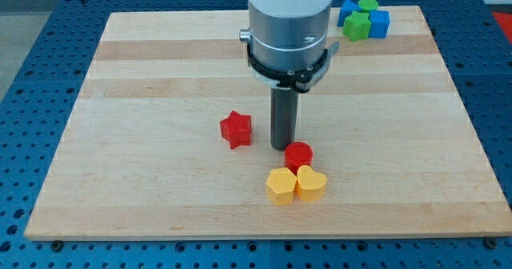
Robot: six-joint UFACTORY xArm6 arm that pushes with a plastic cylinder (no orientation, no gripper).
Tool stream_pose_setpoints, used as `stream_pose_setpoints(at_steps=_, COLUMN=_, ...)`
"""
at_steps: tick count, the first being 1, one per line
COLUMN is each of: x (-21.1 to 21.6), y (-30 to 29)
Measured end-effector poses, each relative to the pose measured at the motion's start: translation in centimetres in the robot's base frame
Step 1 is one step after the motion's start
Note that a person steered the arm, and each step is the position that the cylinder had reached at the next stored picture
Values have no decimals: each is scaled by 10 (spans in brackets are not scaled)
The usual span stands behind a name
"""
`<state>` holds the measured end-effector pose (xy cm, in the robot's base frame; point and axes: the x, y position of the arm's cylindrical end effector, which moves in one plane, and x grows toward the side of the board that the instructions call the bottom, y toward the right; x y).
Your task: Slide your arm closer to the red star
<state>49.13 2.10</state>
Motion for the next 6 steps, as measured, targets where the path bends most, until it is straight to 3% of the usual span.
stream_pose_setpoints(at_steps=1, x=-46, y=-3)
stream_pose_setpoints(at_steps=2, x=-87, y=-41)
stream_pose_setpoints(at_steps=4, x=-83, y=-117)
stream_pose_setpoints(at_steps=6, x=-47, y=-107)
